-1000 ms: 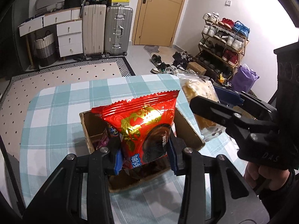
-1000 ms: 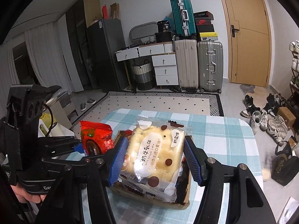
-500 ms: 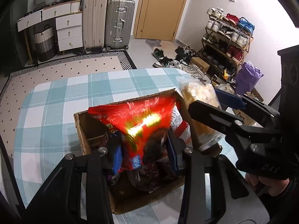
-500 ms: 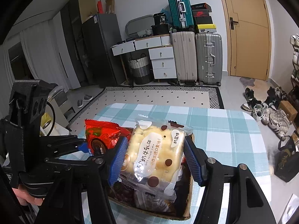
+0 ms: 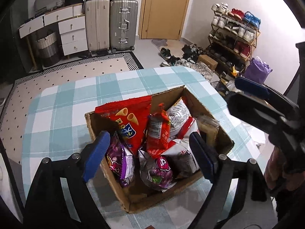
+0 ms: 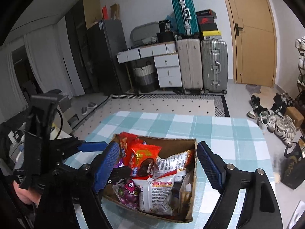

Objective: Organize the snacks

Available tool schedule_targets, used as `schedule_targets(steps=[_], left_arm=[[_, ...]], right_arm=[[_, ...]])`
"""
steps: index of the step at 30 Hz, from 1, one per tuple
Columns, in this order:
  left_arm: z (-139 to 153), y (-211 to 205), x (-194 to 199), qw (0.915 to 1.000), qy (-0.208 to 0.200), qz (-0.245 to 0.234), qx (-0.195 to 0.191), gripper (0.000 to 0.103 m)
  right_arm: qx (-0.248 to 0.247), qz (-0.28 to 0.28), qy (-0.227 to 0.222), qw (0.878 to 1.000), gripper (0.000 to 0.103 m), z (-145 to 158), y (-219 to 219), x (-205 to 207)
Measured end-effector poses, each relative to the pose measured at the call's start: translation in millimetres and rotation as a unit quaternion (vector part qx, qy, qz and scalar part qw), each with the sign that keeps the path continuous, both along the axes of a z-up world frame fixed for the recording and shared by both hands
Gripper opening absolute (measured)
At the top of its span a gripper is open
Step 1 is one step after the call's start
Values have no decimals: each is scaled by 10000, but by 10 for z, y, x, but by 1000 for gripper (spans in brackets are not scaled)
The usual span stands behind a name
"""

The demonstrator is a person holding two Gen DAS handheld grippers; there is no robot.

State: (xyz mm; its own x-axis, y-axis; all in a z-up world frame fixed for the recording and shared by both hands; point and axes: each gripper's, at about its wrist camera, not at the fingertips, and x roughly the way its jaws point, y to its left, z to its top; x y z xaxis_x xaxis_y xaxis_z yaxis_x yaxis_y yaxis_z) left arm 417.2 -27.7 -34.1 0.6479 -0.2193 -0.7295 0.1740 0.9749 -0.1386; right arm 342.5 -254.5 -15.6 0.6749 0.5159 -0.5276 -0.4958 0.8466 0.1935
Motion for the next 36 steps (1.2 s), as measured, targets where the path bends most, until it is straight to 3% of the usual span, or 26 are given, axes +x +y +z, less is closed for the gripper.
schedule_targets(steps=[14, 20, 28, 36], left_arm=[[348, 73, -604, 9981, -467, 399, 70, 85], [506, 136, -966, 9941, -880, 631, 89, 98], [605, 271, -1422, 9871, -1366, 831, 121, 102], [532, 330, -1836, 9793, -1711, 1027, 336, 102]], right_arm=[[134, -125, -633, 9978, 91, 318, -173, -603], [159, -484, -1132, 9923, 94, 417, -285, -935], [52, -999, -1987, 9749, 95, 432, -441, -1408], [241, -1416, -2827, 9484, 98, 311, -670, -1971]])
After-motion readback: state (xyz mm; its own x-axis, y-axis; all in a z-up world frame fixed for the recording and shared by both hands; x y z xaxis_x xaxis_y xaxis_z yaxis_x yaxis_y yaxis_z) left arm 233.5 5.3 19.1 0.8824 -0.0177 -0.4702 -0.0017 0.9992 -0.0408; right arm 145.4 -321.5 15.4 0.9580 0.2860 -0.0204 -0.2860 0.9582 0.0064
